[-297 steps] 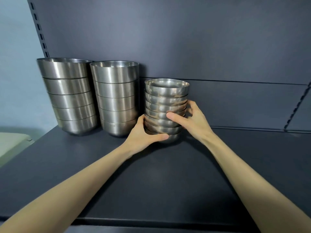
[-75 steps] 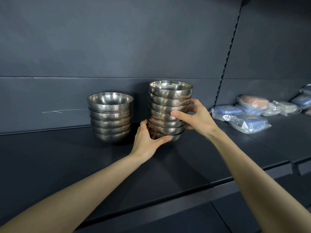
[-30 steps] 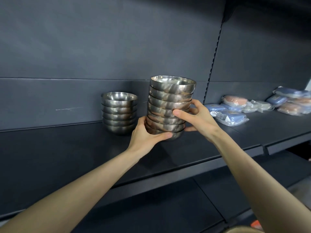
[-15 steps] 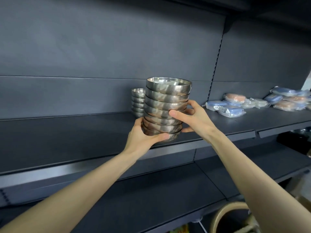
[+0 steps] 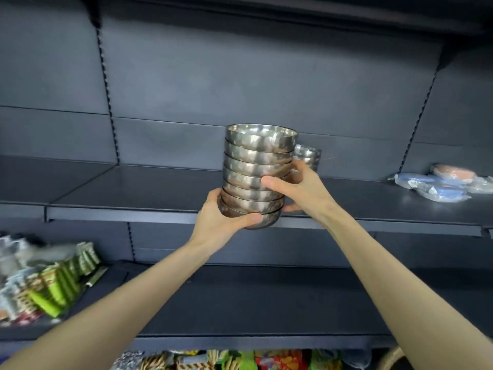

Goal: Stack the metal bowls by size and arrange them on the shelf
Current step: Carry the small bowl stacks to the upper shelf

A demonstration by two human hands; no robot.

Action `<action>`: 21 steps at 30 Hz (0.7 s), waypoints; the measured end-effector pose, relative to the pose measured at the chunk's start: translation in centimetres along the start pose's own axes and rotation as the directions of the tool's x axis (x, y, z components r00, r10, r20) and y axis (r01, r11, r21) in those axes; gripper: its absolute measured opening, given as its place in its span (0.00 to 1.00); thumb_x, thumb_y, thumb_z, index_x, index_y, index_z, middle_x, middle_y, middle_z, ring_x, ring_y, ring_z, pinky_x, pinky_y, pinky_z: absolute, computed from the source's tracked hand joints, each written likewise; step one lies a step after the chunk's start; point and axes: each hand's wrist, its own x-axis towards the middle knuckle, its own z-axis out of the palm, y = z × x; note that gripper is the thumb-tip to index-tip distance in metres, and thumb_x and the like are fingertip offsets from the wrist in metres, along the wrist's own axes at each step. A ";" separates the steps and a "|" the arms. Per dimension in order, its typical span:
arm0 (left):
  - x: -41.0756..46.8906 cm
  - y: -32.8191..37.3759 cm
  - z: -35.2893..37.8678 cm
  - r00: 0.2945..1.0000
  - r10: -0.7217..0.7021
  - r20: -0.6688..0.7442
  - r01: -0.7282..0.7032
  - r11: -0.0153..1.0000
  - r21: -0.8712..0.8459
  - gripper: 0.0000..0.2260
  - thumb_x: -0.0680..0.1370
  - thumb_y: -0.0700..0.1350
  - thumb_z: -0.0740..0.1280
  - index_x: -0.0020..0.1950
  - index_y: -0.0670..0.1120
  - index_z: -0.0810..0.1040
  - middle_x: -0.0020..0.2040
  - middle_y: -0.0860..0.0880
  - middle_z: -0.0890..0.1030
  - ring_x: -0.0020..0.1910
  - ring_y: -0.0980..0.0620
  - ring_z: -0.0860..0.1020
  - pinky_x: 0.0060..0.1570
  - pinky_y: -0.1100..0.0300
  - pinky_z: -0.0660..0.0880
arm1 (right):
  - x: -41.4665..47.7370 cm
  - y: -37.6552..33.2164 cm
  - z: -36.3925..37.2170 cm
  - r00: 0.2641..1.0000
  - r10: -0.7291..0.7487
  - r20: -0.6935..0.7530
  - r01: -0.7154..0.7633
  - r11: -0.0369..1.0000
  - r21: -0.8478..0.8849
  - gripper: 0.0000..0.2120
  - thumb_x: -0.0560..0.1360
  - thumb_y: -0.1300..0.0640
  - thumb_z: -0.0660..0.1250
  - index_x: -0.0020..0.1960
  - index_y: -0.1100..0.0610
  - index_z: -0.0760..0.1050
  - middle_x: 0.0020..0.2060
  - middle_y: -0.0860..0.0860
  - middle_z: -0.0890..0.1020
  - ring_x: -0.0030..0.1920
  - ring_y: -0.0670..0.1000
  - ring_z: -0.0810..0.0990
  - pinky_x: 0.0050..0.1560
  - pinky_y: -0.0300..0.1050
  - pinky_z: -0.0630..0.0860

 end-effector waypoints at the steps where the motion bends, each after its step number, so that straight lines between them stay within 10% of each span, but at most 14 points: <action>1: -0.6 0.1 -1.5 1.000 -0.001 -0.024 0.001 1.000 0.011 0.37 0.62 0.49 0.80 0.67 0.49 0.67 0.54 0.60 0.76 0.51 0.66 0.74 0.44 0.72 0.70 | -0.2 -0.7 1.4 1.000 -0.009 0.024 0.009 1.000 0.005 0.34 0.64 0.46 0.78 0.66 0.50 0.70 0.54 0.47 0.82 0.53 0.47 0.83 0.45 0.51 0.83; 21: -5.6 -5.3 -38.8 0.960 0.013 -0.281 0.031 0.988 0.151 0.40 0.61 0.49 0.80 0.69 0.45 0.67 0.57 0.54 0.78 0.51 0.66 0.74 0.47 0.70 0.70 | 0.8 -11.8 38.1 0.965 -0.093 0.246 0.057 0.987 0.149 0.32 0.63 0.46 0.79 0.63 0.50 0.71 0.53 0.48 0.82 0.53 0.49 0.82 0.49 0.55 0.82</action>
